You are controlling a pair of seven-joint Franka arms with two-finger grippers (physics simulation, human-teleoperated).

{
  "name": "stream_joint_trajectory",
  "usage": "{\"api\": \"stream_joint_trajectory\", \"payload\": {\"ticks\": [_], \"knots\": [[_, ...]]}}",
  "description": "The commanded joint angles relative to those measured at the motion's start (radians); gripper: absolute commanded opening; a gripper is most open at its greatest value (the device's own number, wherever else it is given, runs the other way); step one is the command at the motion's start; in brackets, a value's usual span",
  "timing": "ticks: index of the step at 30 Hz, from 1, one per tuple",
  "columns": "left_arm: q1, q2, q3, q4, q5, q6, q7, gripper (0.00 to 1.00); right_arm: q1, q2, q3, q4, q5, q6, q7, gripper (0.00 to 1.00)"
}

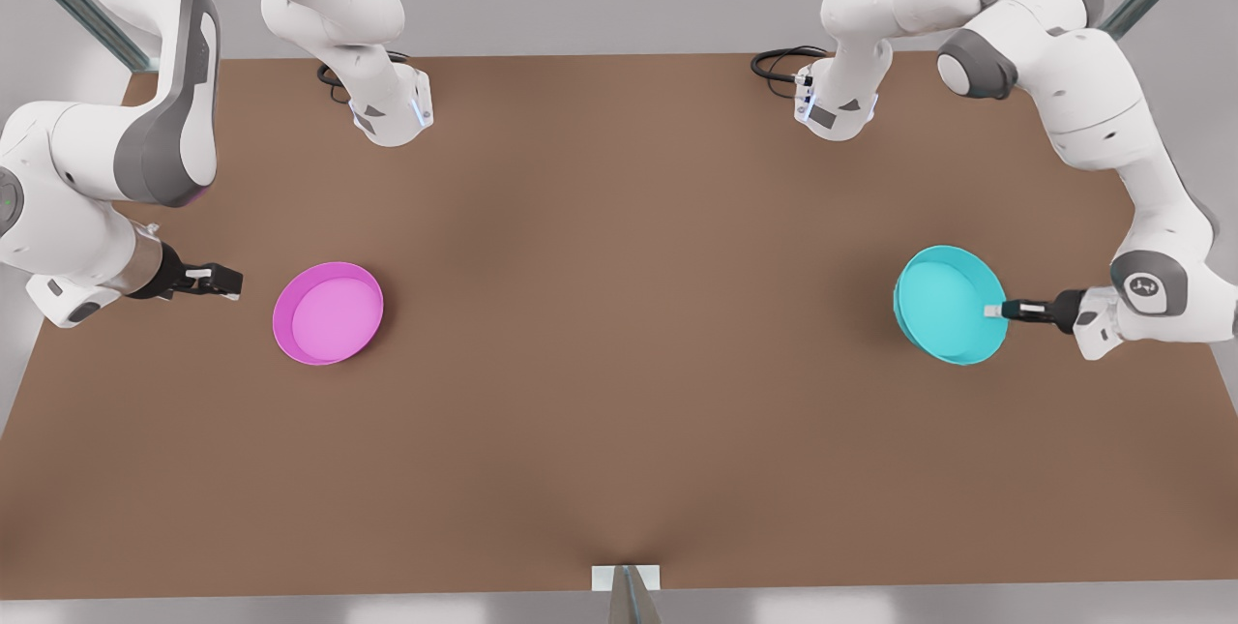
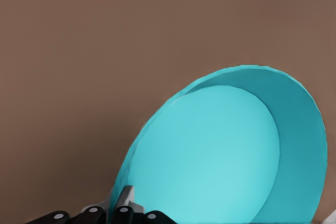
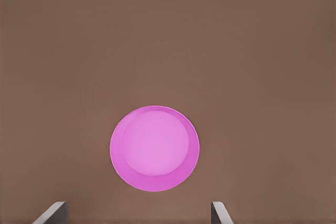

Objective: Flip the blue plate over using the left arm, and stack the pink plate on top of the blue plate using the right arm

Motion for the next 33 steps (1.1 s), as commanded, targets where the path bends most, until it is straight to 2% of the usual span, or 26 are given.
{"api": "stream_joint_trajectory", "payload": {"ticks": [1, 5, 9, 15, 19, 26, 33], "knots": [[-0.002, 0.0, 0.0, 0.006, -0.018, -0.003, -0.002, 0.21, 0.0, 0.0, 0.0, 0.0, 0.0, 0.0, 0.0, 1.0], [-0.08, -0.006, 0.002, 0.111, 0.065, -0.058, -0.126, 0.21, 0.011, -0.006, -0.011, 0.0, 0.002, 0.012, -0.005, 1.0], [-0.2, -0.052, 0.003, 0.151, 0.175, -0.058, -0.279, 0.21, -0.002, -0.005, -0.012, -0.002, 0.014, 0.055, -0.008, 1.0], [-0.298, -0.066, 0.006, 0.16, 0.285, -0.038, -0.377, 0.21, 0.002, -0.002, -0.012, 0.018, 0.003, 0.043, -0.008, 1.0], [-0.406, -0.089, 0.002, 0.183, 0.488, -0.043, -0.523, 0.21, 0.0, 0.0, -0.012, 0.018, 0.003, 0.035, -0.012, 1.0], [-0.591, -0.085, -0.001, 0.202, 0.664, -0.039, -0.795, 0.21, 0.008, -0.002, -0.012, 0.018, 0.003, 0.035, -0.003, 1.0], [-0.789, -0.071, -0.012, 0.197, 0.957, -0.035, -0.936, 0.21, 0.009, -0.002, -0.011, 0.018, 0.002, 0.037, -0.011, 1.0]]}}
